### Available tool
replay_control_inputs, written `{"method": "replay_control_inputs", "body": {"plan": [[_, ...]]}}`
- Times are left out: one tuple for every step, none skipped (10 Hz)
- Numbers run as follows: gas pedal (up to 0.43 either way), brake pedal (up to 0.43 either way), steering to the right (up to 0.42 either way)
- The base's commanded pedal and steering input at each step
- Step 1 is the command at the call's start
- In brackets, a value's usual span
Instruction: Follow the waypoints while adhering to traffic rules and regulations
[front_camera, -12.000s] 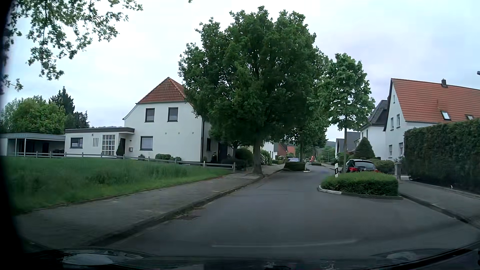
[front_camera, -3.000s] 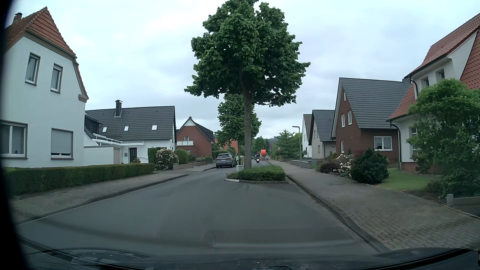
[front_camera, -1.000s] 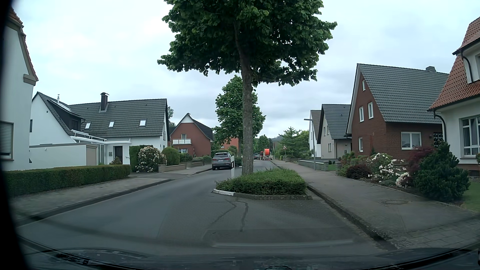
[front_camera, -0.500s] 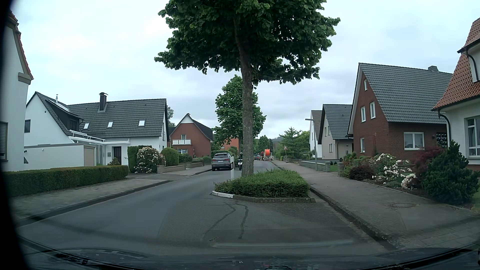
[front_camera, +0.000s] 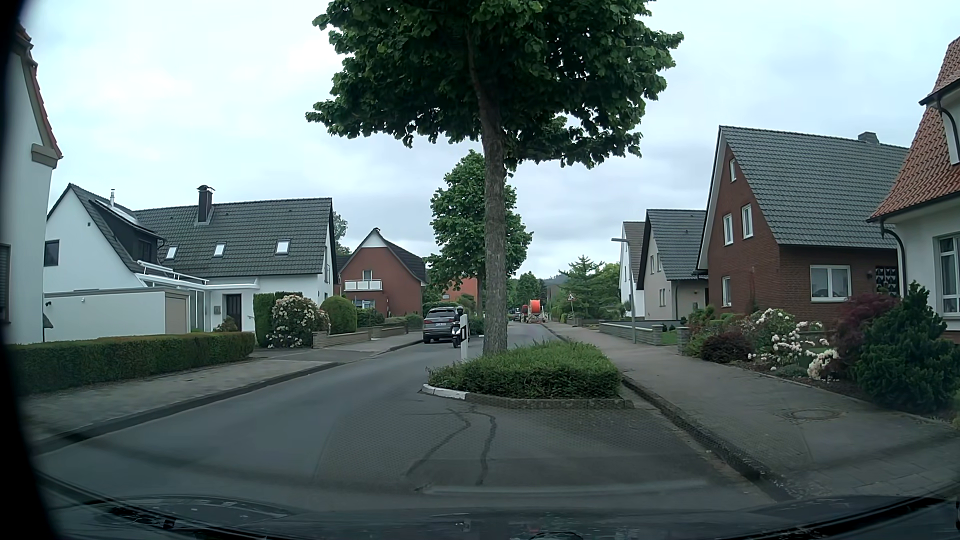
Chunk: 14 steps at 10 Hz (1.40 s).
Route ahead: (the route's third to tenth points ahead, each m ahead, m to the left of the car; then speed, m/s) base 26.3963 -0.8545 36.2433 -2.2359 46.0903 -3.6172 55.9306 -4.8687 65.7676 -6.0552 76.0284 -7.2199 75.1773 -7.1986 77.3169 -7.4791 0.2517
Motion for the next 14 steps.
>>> {"method": "replay_control_inputs", "body": {"plan": [[0.0,0.079,-0.012],[0.0,0.043,-0.012],[0.0,0.0,-0.012],[0.0,0.0,-0.013],[0.0,0.0,-0.014],[0.0,0.0,-0.015],[0.0,0.0,-0.016],[0.0,0.0,-0.016],[0.008,0.0,-0.016],[0.047,0.0,-0.018],[0.079,0.0,-0.02],[0.098,0.0,-0.025],[0.11,0.0,-0.034],[0.118,0.0,-0.045]]}}
